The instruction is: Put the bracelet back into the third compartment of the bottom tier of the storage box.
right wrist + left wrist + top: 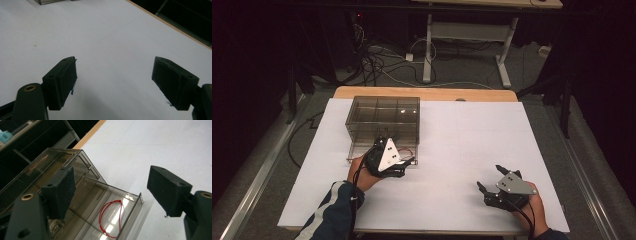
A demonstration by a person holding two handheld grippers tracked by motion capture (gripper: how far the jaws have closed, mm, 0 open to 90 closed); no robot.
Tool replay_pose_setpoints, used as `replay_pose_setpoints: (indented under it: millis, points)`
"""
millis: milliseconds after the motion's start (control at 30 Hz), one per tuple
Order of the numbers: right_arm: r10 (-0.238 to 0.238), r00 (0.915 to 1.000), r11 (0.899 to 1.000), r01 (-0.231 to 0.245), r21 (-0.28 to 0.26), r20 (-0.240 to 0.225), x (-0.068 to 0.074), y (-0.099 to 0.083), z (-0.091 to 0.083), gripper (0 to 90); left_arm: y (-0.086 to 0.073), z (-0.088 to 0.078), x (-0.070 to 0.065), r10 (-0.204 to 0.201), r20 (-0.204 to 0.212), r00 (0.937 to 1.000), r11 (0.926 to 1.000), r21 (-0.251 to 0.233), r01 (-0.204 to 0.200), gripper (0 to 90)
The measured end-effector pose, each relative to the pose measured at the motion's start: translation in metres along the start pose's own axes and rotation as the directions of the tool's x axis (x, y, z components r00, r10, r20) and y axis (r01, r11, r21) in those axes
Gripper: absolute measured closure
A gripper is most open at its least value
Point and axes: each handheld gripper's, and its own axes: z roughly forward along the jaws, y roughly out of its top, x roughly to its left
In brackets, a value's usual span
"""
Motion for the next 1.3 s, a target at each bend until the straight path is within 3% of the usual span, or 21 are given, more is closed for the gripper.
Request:
replay_pose_setpoints:
  millis: [467, 1300]
  points:
    - [-0.003, 1.0, 1.0, 0.003, 0.001, 0.0, 0.0, 0.0, 0.0, 20.8, -0.009, -0.016, -0.004, 0.028, -0.03, 0.9992, 0.9996, -0.008, -0.028, 22.9]
    - [0.002, 1.0, 1.0, -0.002, 0.002, 0.001, 0.001, 0.0, 0.0, 20.8, -0.03, -0.038, -0.01, 0.029, -0.067, 0.9973, 0.9995, -0.006, -0.03, 24.0]
